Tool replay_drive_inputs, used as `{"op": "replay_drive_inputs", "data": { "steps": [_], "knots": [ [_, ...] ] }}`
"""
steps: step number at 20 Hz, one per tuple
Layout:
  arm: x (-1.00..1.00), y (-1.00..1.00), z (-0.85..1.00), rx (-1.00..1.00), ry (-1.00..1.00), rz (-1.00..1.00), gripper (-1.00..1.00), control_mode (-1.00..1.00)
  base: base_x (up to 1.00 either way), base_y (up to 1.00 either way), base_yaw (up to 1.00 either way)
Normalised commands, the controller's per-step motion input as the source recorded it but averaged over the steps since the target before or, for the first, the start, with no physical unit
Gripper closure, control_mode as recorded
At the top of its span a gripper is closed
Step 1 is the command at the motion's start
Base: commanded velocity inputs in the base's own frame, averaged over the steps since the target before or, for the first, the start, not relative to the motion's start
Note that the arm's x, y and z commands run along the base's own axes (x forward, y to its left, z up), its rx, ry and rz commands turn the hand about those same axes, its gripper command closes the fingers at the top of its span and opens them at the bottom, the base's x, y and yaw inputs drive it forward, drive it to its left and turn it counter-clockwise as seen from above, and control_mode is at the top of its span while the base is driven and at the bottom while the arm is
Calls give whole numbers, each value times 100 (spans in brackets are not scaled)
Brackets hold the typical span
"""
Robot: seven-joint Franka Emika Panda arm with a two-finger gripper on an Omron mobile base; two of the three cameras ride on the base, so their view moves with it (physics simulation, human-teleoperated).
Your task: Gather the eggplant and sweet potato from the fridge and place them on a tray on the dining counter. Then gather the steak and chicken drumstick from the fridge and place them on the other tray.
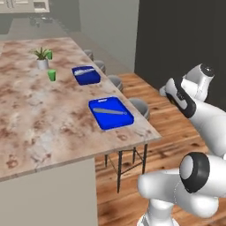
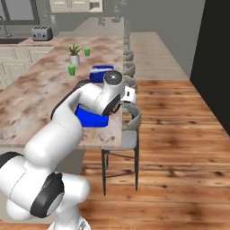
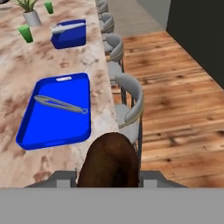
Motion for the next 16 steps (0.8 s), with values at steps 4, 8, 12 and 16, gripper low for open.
{"op": "replay_drive_inputs", "data": {
  "steps": [4, 8, 12, 16],
  "knots": [
    [0, 0, 0, 0, 0, 0, 100, 100, 31, 0, 11],
    [0, 0, 0, 0, 0, 0, 100, 100, 37, 0, 7],
    [0, 0, 0, 0, 0, 0, 100, 100, 49, 0, 9],
    [0, 0, 0, 0, 0, 0, 100, 100, 67, 0, 8]
  ]
}}
